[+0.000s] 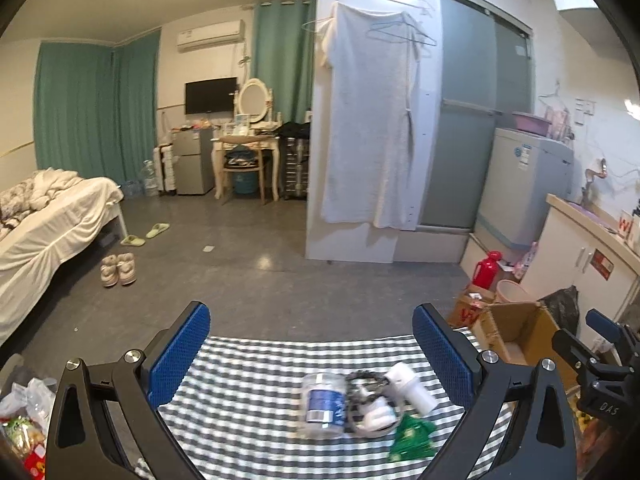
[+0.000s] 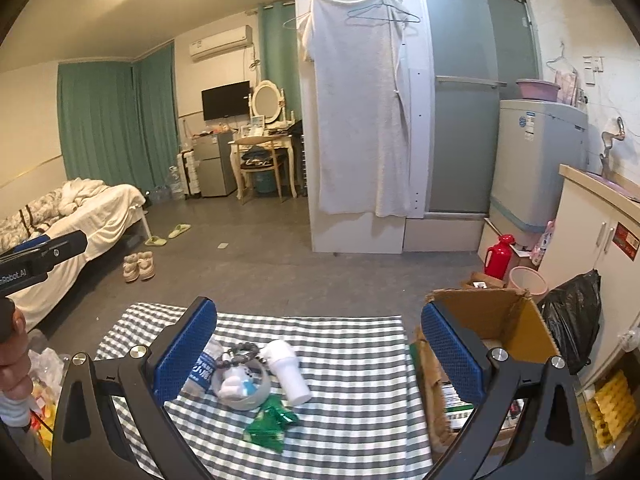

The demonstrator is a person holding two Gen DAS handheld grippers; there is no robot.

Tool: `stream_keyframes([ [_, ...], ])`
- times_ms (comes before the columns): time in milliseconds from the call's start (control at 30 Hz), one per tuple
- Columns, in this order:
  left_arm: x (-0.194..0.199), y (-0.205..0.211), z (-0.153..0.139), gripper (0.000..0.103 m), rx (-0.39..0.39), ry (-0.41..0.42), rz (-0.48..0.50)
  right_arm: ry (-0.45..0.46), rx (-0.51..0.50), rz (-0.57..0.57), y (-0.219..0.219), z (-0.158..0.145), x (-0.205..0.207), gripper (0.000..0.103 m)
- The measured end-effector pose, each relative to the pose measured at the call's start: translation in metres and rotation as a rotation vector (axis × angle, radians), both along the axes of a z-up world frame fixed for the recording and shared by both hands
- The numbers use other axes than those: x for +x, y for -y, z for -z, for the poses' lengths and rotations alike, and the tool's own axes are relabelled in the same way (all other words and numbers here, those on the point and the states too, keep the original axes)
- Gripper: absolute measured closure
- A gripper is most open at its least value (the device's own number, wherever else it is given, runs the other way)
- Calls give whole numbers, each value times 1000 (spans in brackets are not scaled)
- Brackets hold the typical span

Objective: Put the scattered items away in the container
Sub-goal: 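Move both open tools back over the table toward the remaining items, then grasp the clear toothpick jar with the left tool while the right tool grasps the green sachets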

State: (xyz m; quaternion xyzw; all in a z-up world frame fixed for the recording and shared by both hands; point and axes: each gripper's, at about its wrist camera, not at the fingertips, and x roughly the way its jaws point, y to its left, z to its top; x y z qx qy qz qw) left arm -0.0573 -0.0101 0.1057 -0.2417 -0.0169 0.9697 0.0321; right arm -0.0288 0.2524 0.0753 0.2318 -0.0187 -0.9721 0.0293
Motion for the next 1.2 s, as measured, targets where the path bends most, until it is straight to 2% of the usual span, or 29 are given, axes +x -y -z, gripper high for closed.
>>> stream_keyframes([
  [433,-3,34,23,0,-10,52,-81,62,-1,-41,22,18,-12,0],
  [900,-16,23,53,0,-53,119,-67,166,22,-38,24,49,-26,0],
  [1200,-29,14,80,0,-75,165,-78,249,37,-27,23,81,-38,0],
])
